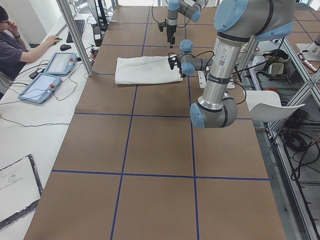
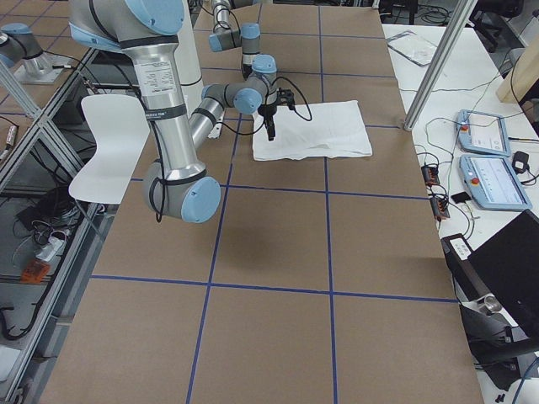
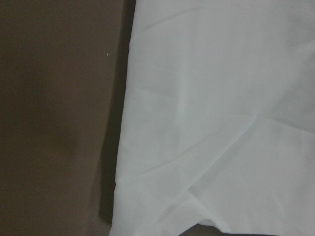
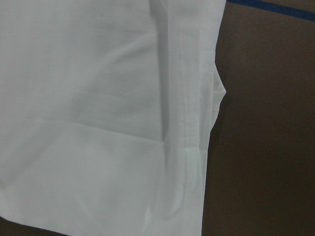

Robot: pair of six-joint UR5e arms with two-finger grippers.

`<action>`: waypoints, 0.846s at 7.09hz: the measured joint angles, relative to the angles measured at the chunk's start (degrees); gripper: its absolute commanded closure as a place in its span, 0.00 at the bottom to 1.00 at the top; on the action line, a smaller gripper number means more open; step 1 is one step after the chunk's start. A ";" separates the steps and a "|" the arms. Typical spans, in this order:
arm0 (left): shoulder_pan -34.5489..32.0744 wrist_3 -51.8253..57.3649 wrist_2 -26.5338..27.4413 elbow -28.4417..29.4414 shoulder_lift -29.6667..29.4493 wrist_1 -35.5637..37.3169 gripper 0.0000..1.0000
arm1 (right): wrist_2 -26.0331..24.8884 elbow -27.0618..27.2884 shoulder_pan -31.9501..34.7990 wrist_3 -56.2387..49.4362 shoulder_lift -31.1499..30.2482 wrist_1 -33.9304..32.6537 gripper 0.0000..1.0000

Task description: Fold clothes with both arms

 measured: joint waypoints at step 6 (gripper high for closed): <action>-0.19 -0.99 1.44 2.23 0.01 -0.24 0.26 | 0.05 -0.44 0.01 0.33 0.12 0.00 0.01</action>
